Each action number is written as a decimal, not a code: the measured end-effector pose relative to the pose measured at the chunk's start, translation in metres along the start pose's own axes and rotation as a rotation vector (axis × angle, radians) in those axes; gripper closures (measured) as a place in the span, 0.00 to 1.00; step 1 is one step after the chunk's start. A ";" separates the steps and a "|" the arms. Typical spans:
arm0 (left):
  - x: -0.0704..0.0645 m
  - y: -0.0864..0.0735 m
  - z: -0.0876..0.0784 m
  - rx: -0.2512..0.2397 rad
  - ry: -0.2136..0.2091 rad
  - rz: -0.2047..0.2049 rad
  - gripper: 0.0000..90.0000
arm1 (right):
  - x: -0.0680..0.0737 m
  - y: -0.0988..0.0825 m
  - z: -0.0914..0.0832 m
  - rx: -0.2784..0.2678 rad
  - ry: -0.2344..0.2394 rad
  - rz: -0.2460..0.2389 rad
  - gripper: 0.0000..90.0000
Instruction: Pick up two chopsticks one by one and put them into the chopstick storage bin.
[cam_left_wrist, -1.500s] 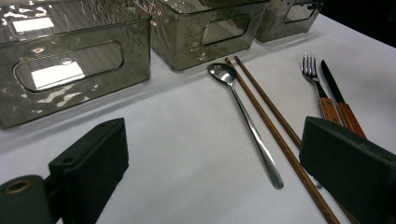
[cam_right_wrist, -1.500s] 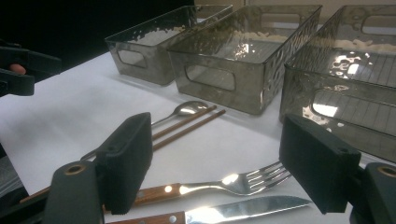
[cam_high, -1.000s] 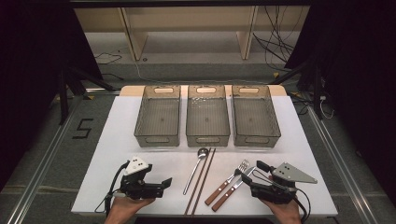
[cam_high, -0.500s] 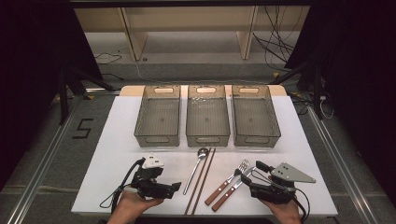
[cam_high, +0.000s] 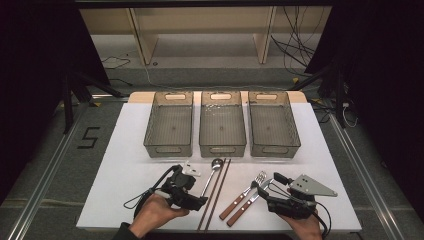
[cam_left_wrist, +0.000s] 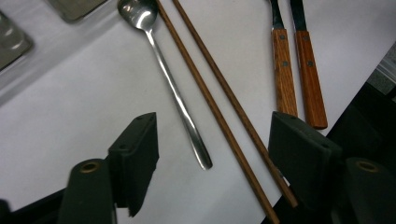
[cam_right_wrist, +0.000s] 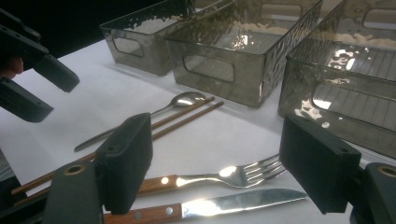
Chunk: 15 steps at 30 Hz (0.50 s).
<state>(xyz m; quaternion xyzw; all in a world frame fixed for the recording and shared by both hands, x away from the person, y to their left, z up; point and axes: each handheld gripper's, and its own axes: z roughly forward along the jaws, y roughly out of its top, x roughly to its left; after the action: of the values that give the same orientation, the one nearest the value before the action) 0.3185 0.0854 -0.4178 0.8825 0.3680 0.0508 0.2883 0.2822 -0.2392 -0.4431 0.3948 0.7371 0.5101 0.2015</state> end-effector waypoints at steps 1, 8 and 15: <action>-0.002 0.004 0.004 0.018 -0.018 0.016 0.41 | 0.000 0.000 0.000 -0.001 0.000 0.000 0.29; -0.003 0.013 0.014 0.063 -0.041 0.018 0.51 | 0.000 0.000 0.000 0.000 0.001 -0.006 0.29; -0.005 0.016 0.026 0.123 -0.043 0.044 0.61 | 0.001 0.000 0.000 -0.001 -0.003 -0.010 0.29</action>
<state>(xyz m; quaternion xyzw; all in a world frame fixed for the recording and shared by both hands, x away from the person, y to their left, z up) 0.3326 0.0606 -0.4303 0.9073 0.3448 0.0157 0.2403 0.2814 -0.2383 -0.4427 0.3916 0.7385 0.5089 0.2055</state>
